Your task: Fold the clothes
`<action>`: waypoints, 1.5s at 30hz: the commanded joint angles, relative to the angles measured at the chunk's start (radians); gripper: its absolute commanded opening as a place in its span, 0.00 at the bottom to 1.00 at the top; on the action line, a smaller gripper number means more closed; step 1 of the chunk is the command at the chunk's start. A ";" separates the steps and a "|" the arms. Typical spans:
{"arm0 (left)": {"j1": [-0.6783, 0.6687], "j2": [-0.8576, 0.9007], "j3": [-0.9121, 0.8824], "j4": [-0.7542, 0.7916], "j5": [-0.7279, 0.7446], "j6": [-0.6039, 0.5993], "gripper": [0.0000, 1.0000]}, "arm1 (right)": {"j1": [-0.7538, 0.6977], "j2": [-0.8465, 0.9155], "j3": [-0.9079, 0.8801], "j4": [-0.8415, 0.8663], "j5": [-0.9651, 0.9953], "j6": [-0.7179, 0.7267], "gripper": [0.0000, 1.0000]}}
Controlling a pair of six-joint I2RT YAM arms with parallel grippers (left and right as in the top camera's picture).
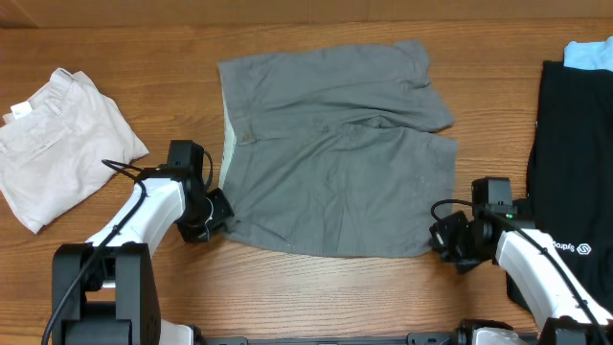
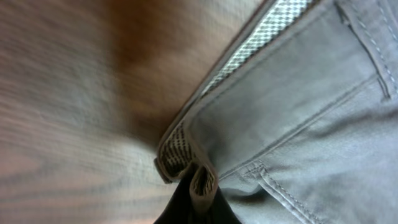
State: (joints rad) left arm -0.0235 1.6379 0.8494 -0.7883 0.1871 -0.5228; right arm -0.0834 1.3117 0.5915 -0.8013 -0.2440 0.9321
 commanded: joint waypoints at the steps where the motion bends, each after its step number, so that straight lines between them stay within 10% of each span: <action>1: 0.003 -0.116 0.009 -0.073 0.075 0.151 0.04 | 0.003 -0.060 0.178 -0.099 0.109 -0.126 0.04; 12: 0.005 -0.584 0.111 -0.316 0.076 0.198 0.04 | 0.003 -0.197 0.743 -0.485 0.365 -0.186 0.04; 20: 0.005 -0.706 0.206 -0.415 0.062 0.148 0.04 | 0.004 -0.201 0.931 -0.466 0.378 -0.303 0.04; 27: 0.005 -0.552 0.206 -0.211 -0.083 -0.118 0.05 | 0.004 0.010 0.931 -0.150 0.243 -0.536 0.04; 45: 0.005 -0.064 0.206 0.165 -0.154 -0.275 0.05 | 0.077 0.444 0.931 0.279 0.089 -0.583 0.04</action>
State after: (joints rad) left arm -0.0330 1.5448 1.0504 -0.6178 0.1429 -0.7139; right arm -0.0212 1.7290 1.4929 -0.5701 -0.2279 0.3878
